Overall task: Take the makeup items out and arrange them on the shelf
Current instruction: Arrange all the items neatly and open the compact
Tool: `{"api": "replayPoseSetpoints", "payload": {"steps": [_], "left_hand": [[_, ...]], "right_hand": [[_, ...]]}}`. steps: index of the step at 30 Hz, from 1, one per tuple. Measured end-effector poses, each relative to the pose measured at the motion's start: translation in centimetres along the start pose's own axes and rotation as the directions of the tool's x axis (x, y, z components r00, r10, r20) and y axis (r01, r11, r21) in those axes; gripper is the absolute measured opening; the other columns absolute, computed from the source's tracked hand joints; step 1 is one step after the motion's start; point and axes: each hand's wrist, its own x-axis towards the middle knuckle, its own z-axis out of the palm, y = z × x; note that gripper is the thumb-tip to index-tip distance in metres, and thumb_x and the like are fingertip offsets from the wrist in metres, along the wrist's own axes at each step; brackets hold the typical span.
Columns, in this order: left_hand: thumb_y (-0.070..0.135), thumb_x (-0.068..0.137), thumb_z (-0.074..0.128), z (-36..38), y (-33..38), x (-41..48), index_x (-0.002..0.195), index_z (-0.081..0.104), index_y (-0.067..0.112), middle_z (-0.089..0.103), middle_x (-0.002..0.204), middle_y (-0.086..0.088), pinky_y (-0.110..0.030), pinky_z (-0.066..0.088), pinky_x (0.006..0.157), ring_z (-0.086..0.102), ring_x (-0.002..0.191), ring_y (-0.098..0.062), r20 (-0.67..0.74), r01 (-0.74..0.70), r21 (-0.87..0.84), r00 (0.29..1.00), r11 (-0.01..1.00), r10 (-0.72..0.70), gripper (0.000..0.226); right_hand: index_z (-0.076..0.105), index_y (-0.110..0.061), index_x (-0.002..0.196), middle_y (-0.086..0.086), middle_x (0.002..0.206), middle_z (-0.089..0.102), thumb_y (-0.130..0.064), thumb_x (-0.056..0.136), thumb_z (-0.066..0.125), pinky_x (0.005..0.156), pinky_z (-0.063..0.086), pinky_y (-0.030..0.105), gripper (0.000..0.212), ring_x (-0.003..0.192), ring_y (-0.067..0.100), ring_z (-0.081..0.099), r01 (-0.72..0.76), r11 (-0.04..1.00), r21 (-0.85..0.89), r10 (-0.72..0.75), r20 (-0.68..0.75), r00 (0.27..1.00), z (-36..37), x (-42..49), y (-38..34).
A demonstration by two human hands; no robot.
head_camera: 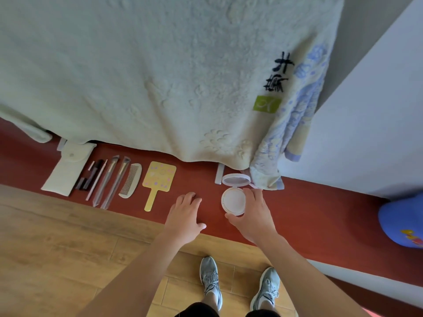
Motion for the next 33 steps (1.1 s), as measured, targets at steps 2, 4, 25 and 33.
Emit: {"api": "replayPoseSetpoints", "payload": {"steps": [2, 4, 25, 33], "left_hand": [[0.049, 0.086, 0.068, -0.3, -0.9, -0.1, 0.149, 0.034, 0.023, 0.027, 0.155, 0.002, -0.036, 0.037, 0.113, 0.026, 0.142, -0.020, -0.003, 0.009, -0.002, 1.000, 1.000, -0.009, 0.077], [0.049, 0.086, 0.068, -0.5, -1.6, -0.2, 0.149, 0.034, 0.022, 0.028, 0.155, 0.002, -0.036, 0.037, 0.112, 0.026, 0.142, -0.020, -0.005, 0.021, 0.001, 1.000, 1.000, -0.021, 0.076], [0.045, 0.088, 0.069, -1.3, -2.8, -0.8, 0.150, 0.034, 0.020, 0.029, 0.154, 0.004, -0.034, 0.045, 0.107, 0.028, 0.141, -0.019, 0.007, 0.138, -0.039, 0.990, 0.990, -0.138, 0.075], [0.035, 0.089, 0.071, -2.3, -4.6, -0.5, 0.146, 0.039, 0.013, 0.034, 0.148, 0.001, -0.033, 0.046, 0.105, 0.033, 0.136, -0.019, 0.047, 0.051, -0.064, 0.998, 0.997, -0.048, 0.069]], "right_hand": [[0.037, -0.020, 0.137, -0.002, 0.126, 0.040, -0.051, 0.072, 0.077, 0.095, 0.045, 0.033, 0.082, 0.115, 0.020, 0.048, 0.005, 1.000, -0.003, -0.005, 0.006, 1.000, 0.5, 0.4, -0.8], [0.037, -0.020, 0.136, -0.002, 0.125, 0.040, -0.051, 0.073, 0.077, 0.095, 0.045, 0.032, 0.081, 0.114, 0.019, 0.048, 0.009, 1.000, 0.000, -0.009, 0.013, 1.000, 1.0, 0.8, -1.6], [0.036, -0.019, 0.135, -0.002, 0.122, 0.036, -0.049, 0.073, 0.077, 0.094, 0.045, 0.030, 0.080, 0.113, 0.018, 0.047, 0.100, 0.995, 0.018, -0.101, 0.047, 0.994, 2.0, 2.5, -4.7], [0.037, -0.019, 0.134, -0.001, 0.121, 0.038, -0.049, 0.072, 0.078, 0.094, 0.046, 0.031, 0.080, 0.112, 0.020, 0.049, 0.014, 1.000, -0.003, -0.014, 0.026, 1.000, 3.8, 3.2, -7.2]]}}
